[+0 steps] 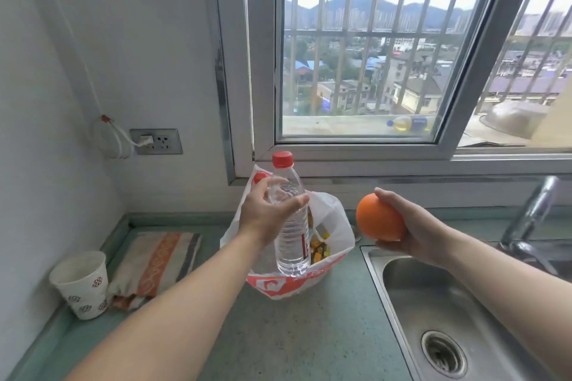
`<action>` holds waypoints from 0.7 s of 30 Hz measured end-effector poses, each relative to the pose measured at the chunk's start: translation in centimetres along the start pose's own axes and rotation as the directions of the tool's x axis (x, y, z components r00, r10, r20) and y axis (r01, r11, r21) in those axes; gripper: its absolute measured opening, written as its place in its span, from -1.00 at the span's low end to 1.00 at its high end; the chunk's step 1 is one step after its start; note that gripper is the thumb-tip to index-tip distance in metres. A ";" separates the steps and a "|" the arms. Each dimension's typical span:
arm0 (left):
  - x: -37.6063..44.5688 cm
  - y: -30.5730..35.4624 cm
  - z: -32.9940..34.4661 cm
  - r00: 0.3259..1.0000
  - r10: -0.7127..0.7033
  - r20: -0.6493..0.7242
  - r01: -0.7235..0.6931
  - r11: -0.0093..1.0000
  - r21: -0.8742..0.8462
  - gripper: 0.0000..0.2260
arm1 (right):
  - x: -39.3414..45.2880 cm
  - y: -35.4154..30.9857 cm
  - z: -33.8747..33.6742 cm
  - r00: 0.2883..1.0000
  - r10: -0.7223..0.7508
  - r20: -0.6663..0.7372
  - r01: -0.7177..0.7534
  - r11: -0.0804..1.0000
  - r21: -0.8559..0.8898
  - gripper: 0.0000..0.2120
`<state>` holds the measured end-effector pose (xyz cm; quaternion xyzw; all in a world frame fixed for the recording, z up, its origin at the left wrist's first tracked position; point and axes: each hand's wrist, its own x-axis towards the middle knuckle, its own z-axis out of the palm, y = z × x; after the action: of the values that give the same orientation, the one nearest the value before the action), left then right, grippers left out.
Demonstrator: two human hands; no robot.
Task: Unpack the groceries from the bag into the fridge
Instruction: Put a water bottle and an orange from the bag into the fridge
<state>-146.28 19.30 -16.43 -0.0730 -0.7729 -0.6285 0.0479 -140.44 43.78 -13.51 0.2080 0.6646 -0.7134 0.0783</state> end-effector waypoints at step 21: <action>-30.3 30.2 33.6 0.669 0.332 0.665 -0.068 0.918 -0.390 -0.72 | -46.8 1.1 -33.6 0.664 -0.308 -0.681 0.422 0.906 0.002 -0.58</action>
<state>-110.66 56.62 0.80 -0.4057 -0.5983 -0.6609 -0.2018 -91.31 68.92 3.20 0.3164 0.6167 -0.6428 -0.3262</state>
